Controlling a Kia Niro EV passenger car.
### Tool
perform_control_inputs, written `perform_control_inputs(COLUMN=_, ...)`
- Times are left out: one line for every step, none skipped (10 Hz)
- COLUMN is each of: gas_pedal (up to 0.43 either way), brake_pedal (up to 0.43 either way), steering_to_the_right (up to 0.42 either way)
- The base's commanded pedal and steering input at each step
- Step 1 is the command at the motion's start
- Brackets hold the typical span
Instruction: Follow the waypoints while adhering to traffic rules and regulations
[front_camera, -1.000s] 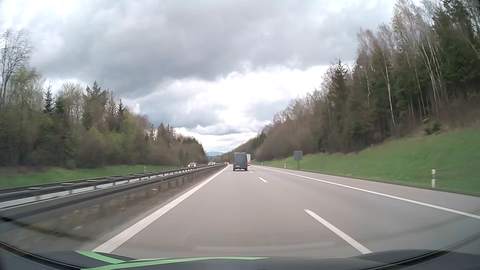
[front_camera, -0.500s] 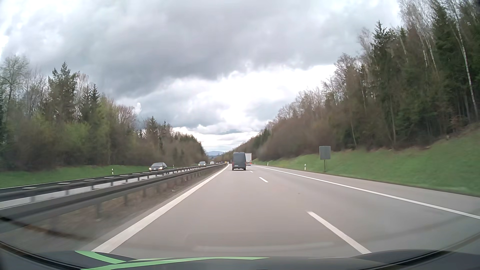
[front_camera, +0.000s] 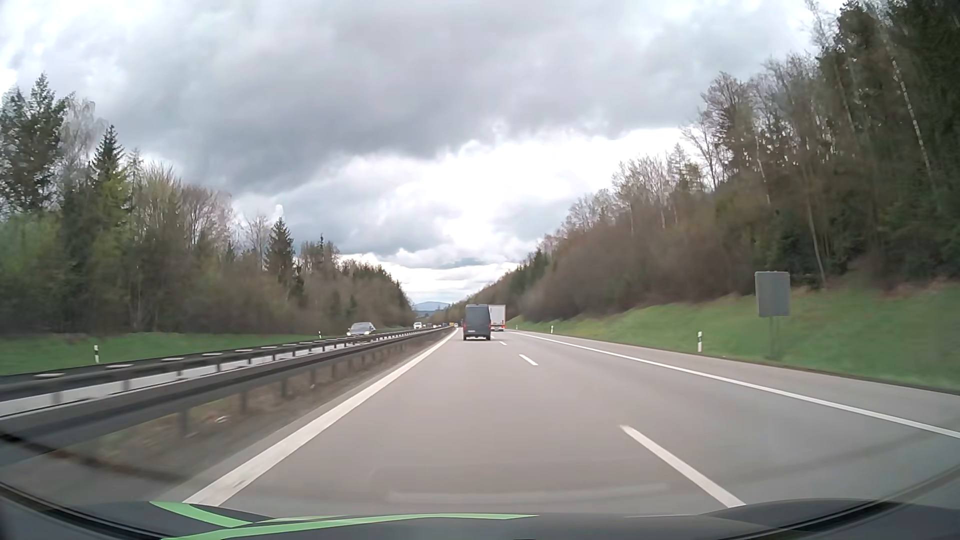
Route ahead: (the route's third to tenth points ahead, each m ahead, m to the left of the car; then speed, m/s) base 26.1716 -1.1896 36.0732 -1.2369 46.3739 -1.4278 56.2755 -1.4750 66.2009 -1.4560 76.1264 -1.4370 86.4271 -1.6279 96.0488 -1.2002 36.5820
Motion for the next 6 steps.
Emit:
perform_control_inputs(gas_pedal=0.209, brake_pedal=0.000, steering_to_the_right=-0.003)
perform_control_inputs(gas_pedal=0.209, brake_pedal=0.000, steering_to_the_right=-0.003)
perform_control_inputs(gas_pedal=0.209, brake_pedal=0.000, steering_to_the_right=-0.003)
perform_control_inputs(gas_pedal=0.197, brake_pedal=0.000, steering_to_the_right=-0.004)
perform_control_inputs(gas_pedal=0.197, brake_pedal=0.000, steering_to_the_right=-0.004)
perform_control_inputs(gas_pedal=0.197, brake_pedal=0.000, steering_to_the_right=-0.003)
